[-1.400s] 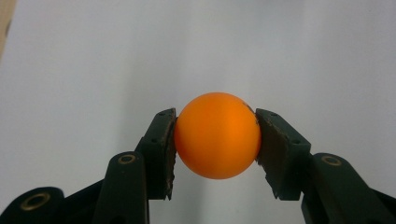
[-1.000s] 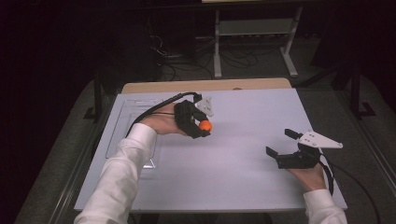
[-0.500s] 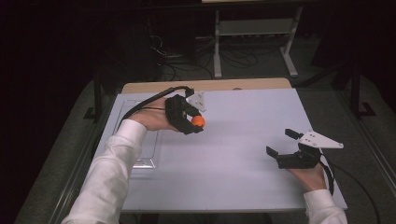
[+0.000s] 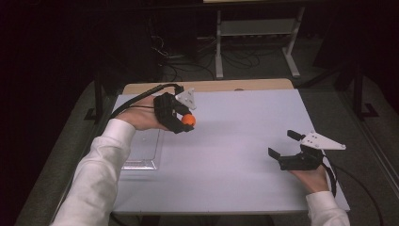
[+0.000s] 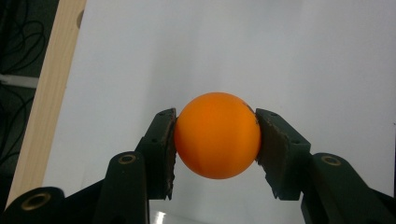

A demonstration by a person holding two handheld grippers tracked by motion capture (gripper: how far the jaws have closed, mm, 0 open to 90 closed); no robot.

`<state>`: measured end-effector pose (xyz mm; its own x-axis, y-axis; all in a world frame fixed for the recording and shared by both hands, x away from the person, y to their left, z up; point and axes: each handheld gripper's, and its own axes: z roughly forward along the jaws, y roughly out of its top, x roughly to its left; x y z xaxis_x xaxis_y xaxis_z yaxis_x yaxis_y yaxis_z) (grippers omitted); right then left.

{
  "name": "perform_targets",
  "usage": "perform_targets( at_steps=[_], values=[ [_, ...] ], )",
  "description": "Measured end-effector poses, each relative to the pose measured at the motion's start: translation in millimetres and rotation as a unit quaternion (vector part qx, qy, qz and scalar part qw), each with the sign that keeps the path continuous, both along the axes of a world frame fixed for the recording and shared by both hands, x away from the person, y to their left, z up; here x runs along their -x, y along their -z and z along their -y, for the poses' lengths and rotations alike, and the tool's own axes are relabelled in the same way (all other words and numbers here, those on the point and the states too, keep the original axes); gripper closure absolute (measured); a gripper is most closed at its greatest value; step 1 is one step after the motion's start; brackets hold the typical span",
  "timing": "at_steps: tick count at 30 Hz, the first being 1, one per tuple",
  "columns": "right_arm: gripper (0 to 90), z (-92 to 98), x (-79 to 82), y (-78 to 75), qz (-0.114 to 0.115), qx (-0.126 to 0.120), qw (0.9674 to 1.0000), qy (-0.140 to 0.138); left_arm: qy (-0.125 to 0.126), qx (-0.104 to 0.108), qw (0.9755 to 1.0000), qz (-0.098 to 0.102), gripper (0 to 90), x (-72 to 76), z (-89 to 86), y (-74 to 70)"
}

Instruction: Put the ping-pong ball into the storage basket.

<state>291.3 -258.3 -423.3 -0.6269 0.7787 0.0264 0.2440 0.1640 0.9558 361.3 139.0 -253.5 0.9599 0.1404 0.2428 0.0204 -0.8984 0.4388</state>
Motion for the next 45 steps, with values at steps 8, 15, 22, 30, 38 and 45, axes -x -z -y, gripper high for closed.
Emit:
perform_targets(
  at_steps=[8, 15, 22, 30, 38, 45],
  values=[
    [0.0, 0.6, 0.2, -0.1, -0.001, 0.000, 1.0000, 0.002, -0.018, -0.010, 0.9998, -0.001, 50.9, -0.7, -12.7, -3.1],
    [0.0, 0.1, -0.1, 0.4, -0.002, 0.002, 1.0000, 0.001, -0.024, -0.027, 0.9994, -0.003, 50.9, 3.2, -19.3, -2.2],
    [0.0, 0.2, 0.0, 0.4, -0.003, 0.004, 1.0000, 0.003, -0.039, -0.033, 0.9987, -0.001, 50.9, 5.7, -32.7, -3.8],
    [0.0, 0.1, -0.1, 0.4, -0.003, 0.004, 1.0000, 0.004, -0.056, -0.038, 0.9977, -0.002, 50.9, 7.1, -47.5, -5.1],
    [0.0, 1.3, 0.2, -0.1, -0.003, 0.002, 1.0000, 0.006, -0.074, -0.041, 0.9964, -0.004, 51.0, 6.4, -60.9, -4.6],
    [0.0, 1.3, 0.8, -0.5, -0.001, 0.001, 1.0000, 0.005, -0.087, -0.044, 0.9953, -0.002, 50.9, 6.6, -69.9, -4.5]
  ],
)
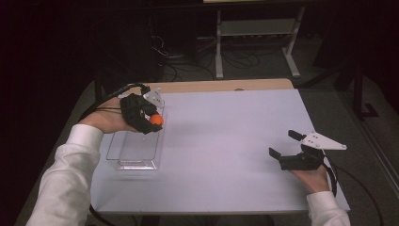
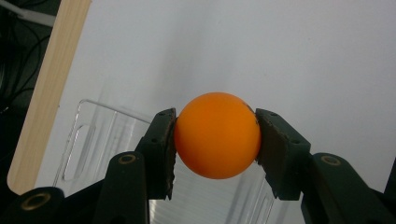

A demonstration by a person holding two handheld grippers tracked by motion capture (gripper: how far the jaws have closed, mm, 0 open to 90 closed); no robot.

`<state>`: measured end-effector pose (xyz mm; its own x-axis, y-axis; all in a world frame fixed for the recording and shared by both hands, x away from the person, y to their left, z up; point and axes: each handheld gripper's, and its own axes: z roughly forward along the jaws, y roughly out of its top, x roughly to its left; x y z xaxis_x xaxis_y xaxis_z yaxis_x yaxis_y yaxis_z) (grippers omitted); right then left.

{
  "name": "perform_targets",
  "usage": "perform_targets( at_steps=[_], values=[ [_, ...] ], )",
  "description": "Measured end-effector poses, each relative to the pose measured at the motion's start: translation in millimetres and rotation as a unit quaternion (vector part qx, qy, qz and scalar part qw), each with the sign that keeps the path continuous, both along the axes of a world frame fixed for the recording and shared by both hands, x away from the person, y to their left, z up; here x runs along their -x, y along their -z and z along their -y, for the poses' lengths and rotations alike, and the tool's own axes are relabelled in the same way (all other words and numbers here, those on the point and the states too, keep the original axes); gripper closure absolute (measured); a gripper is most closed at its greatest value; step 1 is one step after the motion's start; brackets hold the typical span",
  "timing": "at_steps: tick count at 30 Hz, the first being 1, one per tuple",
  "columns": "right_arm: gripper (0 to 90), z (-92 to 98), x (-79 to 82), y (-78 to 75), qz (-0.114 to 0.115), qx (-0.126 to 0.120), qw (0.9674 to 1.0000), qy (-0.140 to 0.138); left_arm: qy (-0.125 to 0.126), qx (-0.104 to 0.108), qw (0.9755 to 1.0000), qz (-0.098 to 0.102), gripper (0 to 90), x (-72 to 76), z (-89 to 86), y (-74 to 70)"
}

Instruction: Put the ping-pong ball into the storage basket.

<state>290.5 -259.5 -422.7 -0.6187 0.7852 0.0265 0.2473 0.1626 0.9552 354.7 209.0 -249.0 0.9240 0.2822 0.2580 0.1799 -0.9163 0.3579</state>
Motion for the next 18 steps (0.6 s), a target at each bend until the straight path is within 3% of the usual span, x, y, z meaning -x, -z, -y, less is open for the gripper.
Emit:
perform_targets(
  at_steps=[18],
  values=[
    [0.0, 0.0, 0.9, -0.5, 0.002, 0.004, 1.0000, 0.000, -0.030, -0.012, 0.9995, -0.007, 50.9, 3.6, -27.9, 2.6]
  ],
)
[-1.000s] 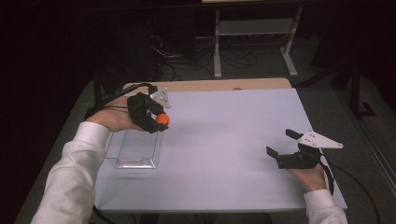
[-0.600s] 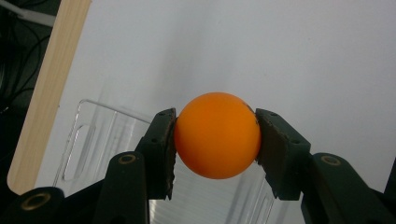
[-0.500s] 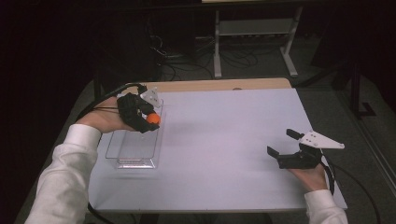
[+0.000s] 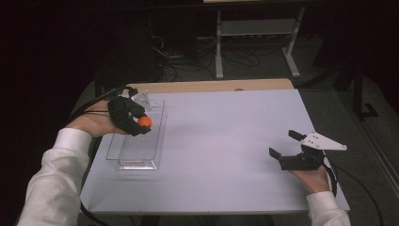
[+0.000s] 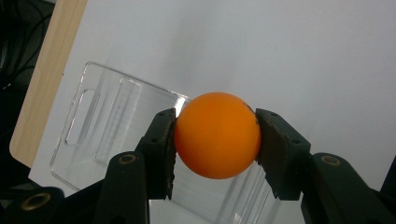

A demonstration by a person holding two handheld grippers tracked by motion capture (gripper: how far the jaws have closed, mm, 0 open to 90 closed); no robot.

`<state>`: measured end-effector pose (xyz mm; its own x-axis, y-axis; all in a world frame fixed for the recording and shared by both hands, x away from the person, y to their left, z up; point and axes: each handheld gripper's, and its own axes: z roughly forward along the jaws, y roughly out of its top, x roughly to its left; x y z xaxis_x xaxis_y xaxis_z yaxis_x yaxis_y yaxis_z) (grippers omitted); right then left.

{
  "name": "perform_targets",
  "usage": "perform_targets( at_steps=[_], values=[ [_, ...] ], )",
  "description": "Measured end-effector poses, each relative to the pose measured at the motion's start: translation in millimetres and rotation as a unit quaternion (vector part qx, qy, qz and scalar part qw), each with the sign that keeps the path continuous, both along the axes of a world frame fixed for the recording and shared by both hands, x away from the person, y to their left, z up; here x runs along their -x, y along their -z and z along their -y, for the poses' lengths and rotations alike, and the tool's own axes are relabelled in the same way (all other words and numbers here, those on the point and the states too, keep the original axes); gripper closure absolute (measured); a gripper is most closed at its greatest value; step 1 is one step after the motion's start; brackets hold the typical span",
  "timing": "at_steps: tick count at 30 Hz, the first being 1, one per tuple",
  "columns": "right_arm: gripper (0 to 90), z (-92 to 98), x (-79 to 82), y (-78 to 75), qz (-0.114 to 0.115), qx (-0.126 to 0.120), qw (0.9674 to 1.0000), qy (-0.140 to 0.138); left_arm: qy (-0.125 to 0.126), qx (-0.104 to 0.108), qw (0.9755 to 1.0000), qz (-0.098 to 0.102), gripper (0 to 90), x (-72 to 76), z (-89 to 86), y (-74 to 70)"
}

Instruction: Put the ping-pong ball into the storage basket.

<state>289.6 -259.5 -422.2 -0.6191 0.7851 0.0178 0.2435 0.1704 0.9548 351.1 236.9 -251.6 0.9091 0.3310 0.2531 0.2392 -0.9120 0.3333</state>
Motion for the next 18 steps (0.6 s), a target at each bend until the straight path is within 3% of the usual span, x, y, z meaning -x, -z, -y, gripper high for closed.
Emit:
perform_targets(
  at_steps=[10, 18],
  values=[
    [0.0, 0.3, 0.1, -0.2, 0.000, 0.000, 1.0000, 0.001, -0.017, -0.007, 0.9998, 0.001, 50.9, 0.9, -12.6, 1.5],
    [0.0, 0.2, -0.2, 0.1, -0.001, 0.001, 1.0000, 0.001, -0.016, -0.007, 0.9999, -0.002, 50.9, -0.2, -12.8, 7.5]
  ],
)
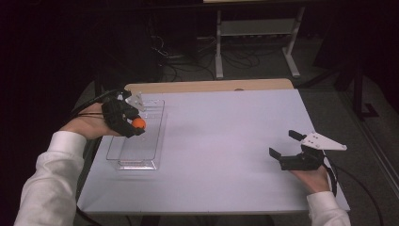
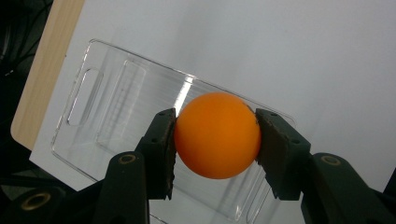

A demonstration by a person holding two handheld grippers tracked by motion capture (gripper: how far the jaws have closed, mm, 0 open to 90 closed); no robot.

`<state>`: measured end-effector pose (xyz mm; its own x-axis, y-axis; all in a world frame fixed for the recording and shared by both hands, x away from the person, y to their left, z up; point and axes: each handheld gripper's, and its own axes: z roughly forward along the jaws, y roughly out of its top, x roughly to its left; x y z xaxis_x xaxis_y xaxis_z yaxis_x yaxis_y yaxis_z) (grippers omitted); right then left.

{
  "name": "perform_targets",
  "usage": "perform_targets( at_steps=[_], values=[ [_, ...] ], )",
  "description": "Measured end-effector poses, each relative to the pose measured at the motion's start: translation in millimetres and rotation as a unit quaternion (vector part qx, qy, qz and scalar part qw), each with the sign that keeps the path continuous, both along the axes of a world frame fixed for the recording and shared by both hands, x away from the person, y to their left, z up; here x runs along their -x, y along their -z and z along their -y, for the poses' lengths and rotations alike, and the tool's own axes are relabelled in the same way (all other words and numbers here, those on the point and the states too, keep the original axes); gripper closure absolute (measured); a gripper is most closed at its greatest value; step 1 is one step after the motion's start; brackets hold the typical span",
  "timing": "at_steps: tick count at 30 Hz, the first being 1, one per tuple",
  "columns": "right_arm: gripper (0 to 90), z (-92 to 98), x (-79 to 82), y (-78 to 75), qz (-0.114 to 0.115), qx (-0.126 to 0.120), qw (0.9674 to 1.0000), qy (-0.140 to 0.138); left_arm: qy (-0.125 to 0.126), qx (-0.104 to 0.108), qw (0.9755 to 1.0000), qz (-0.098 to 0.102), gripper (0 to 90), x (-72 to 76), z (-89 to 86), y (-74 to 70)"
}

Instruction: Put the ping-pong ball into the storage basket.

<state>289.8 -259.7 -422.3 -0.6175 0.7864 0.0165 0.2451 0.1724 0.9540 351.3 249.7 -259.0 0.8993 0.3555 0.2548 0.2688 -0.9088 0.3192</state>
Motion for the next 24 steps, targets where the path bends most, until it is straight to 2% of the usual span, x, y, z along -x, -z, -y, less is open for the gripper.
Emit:
perform_targets(
  at_steps=[19, 24],
  values=[
    [0.0, -0.4, 0.4, 0.0, -0.001, 0.000, 1.0000, 0.000, -0.002, 0.001, 0.9999, -0.010, 50.9, -0.2, -2.1, 17.1],
    [0.0, -0.9, 0.4, -0.1, -0.001, -0.002, 1.0000, 0.000, -0.003, 0.007, 0.9999, -0.011, 50.9, -1.1, -2.1, 23.9]
  ],
)
